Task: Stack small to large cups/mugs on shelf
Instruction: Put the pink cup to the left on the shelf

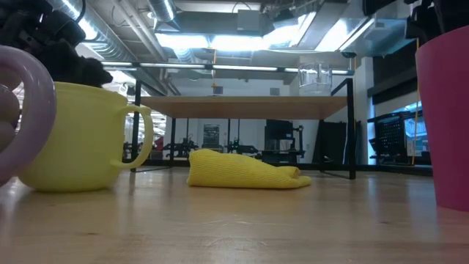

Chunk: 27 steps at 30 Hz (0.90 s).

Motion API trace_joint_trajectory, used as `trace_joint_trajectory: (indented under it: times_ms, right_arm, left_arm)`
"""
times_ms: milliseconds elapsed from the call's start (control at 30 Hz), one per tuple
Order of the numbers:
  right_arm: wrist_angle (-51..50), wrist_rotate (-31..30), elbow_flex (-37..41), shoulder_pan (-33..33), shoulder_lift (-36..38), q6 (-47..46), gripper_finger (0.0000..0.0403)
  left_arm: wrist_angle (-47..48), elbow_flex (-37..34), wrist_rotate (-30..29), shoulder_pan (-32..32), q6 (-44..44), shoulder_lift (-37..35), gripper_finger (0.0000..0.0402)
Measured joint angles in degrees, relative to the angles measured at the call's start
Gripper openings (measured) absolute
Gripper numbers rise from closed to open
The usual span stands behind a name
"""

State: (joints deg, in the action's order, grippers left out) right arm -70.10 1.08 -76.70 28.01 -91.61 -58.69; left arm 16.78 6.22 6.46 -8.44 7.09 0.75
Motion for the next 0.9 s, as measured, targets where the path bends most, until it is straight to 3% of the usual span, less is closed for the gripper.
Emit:
trace_joint_trajectory:
  times_ms: [467,667,800,900]
  right_arm:
    - [8.96,3.13,6.52,-0.02,0.04,-1.56,0.0205]
    - [8.67,3.51,6.01,-0.48,0.04,0.89,0.0105]
    - [8.5,3.57,5.98,-0.62,0.04,2.23,0.0018]
    - [8.48,4.2,5.78,-1.51,0.04,3.04,0.0014]
  left_arm:
    - [-1.18,0.0,0.0,0.0,0.02,-0.02,0.0039]
    - [-1.81,0.0,0.02,0.02,0.21,0.0,0.0039]
    - [-6.5,0.02,0.02,0.0,7.85,0.0,0.0039]
    - [-10.98,0.04,0.02,0.01,13.12,0.0,0.0039]
